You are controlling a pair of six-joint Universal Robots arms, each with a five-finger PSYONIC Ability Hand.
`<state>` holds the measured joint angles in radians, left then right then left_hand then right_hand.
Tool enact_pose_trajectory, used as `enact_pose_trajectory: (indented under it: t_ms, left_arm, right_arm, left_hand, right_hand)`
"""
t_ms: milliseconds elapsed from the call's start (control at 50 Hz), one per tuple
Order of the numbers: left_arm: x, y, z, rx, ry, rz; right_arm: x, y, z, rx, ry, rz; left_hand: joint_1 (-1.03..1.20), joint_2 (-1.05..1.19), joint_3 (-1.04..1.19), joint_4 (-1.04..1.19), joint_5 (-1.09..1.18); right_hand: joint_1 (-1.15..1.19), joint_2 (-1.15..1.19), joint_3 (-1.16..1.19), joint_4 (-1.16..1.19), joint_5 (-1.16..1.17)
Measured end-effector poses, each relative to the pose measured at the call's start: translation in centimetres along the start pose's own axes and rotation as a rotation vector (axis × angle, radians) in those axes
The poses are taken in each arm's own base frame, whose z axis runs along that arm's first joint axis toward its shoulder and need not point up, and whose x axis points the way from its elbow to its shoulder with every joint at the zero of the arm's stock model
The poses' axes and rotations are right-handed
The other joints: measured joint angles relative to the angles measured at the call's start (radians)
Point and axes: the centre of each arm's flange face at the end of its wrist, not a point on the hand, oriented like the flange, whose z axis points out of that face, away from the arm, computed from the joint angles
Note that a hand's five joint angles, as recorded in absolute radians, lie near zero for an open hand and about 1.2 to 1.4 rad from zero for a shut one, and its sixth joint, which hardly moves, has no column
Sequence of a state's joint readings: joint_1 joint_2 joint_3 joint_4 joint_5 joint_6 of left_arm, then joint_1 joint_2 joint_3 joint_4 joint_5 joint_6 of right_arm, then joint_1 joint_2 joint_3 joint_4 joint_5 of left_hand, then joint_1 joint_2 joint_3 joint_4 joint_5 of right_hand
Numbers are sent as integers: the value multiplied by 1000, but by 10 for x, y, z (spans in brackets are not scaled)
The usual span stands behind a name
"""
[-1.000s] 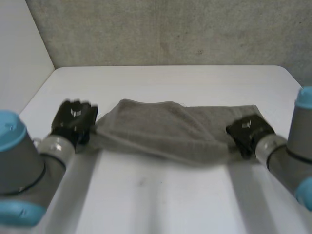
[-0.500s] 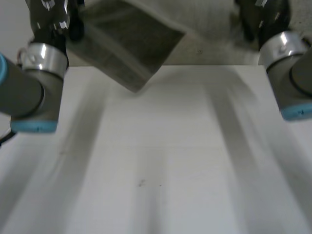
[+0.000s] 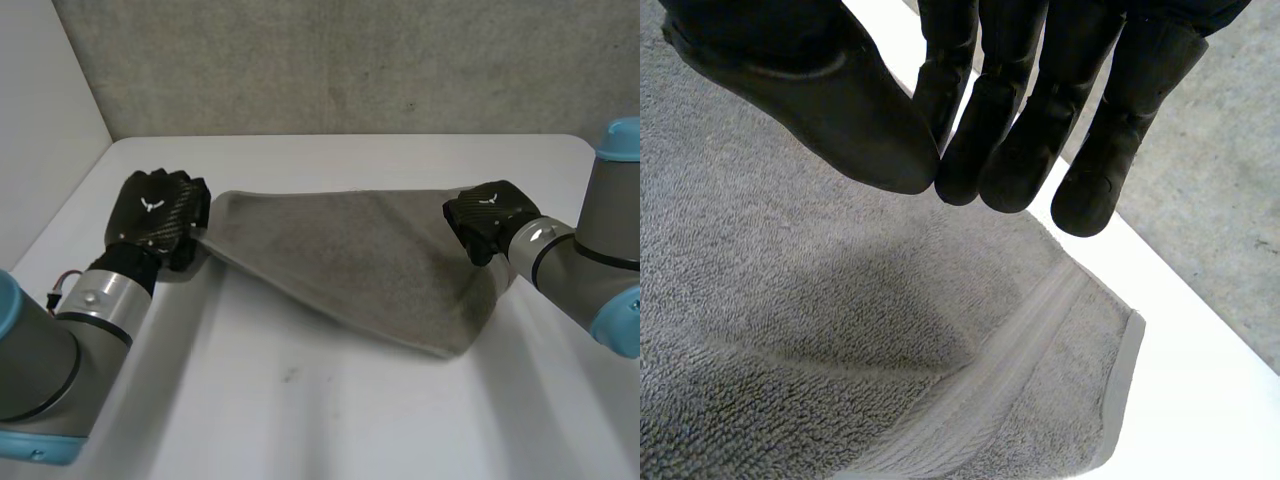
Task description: Fold the towel.
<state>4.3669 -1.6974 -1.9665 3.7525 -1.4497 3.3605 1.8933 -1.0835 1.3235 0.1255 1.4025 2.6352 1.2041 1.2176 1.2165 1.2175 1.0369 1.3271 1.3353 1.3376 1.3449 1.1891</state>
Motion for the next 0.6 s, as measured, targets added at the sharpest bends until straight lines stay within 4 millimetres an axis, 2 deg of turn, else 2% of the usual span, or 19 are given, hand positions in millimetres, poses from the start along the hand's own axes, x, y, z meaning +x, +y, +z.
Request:
enact_pose_trajectory:
  t_ms: [100,240,300,320,340,360,420,480,600]
  left_arm:
    - [-2,-7,-6,-2,-5,-22]
    - [-3,-23,-20,2,-6,-82]
    - [-4,-32,-26,15,-6,-102]
    - [-5,-36,-29,20,-5,-109]
    - [-5,-38,-30,23,-5,-112]
    - [-4,-40,-31,26,-3,-115]
    - [-4,-45,-33,35,1,-119]
    - [-3,-49,-33,44,4,-120]
    - [-2,-59,-27,72,11,-118]
  right_arm:
    - [-1,0,-2,-6,-6,4]
    - [-1,-6,-18,-32,-20,9]
    - [0,-10,-28,-37,-22,11]
    - [-1,-11,-32,-41,-24,12]
    - [-1,-11,-33,-43,-26,14]
    - [-3,-9,-36,-49,-30,19]
    - [-7,-4,-42,-65,-42,44]
    - [-13,2,-45,-76,-51,94]
    - [-39,15,-57,-41,-86,323]
  left_hand:
    - [0,0,0,0,0]
    - [0,0,0,0,0]
    - [0,0,0,0,0]
    - [0,0,0,0,0]
    - [0,0,0,0,0]
    - [0,0,0,0,0]
    - [0,0,0,0,0]
    - [0,0,0,0,0]
    - [0,0,0,0,0]
  right_hand:
    - [0,0,0,0,0]
    - [0,0,0,0,0]
    - [-325,-334,-329,-328,-351]
    - [-569,-582,-571,-568,-602]
    - [-689,-682,-671,-667,-708]
    - [-869,-883,-874,-868,-922]
    - [-1059,-1071,-1077,-1075,-1126]
    - [-1087,-1087,-1097,-1084,-1128]
    - [-1087,-1087,-1097,-1084,-1128]
